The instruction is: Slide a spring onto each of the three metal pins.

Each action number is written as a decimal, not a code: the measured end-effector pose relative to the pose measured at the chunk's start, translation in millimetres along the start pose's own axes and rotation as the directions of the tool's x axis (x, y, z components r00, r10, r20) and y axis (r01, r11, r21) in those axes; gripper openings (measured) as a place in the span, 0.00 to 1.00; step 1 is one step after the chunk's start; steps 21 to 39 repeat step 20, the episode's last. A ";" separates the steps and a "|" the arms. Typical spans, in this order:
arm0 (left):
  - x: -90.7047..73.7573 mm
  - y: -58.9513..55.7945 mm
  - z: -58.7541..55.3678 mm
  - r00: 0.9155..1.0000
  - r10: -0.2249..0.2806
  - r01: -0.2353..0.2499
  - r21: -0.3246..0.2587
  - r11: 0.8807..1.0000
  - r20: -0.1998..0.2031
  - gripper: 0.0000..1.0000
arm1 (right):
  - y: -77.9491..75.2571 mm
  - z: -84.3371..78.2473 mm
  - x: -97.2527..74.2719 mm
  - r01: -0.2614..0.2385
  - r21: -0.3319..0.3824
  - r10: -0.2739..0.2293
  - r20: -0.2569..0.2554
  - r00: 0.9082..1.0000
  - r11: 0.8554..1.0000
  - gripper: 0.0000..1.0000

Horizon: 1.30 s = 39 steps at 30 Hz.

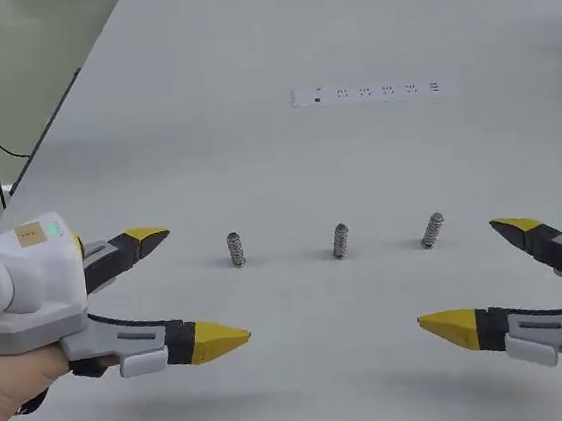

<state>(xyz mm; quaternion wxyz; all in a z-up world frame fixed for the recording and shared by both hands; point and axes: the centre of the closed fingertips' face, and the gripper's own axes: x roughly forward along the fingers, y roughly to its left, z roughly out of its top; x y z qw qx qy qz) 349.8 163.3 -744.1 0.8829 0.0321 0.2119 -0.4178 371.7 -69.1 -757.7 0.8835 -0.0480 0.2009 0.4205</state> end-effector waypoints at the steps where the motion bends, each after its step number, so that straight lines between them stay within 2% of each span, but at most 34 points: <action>1: -0.2 0.2 0.1 1.000 0.002 -0.002 -0.002 1.000 0.001 0.98 | -1.9 0.0 -1.0 0.002 0.000 -0.002 0.000 1.000 1.000 0.99; 11: -6.5 5.3 -2.7 0.999 0.039 -0.039 -0.011 0.999 -0.001 0.98 | -8.4 -3.1 -0.6 0.010 -0.008 -0.010 -0.027 1.000 1.000 0.99; 20: -11.7 9.0 -11.8 0.998 0.052 -0.053 -0.023 0.998 -0.017 0.98 | -7.6 -16.0 -3.5 0.004 -0.028 -0.006 -0.069 0.998 1.000 0.99; 39: -11.7 9.0 -11.8 0.998 0.052 -0.053 -0.023 0.998 -0.017 0.98 | -7.6 -16.0 -3.5 0.004 -0.028 -0.006 -0.069 0.998 1.000 0.99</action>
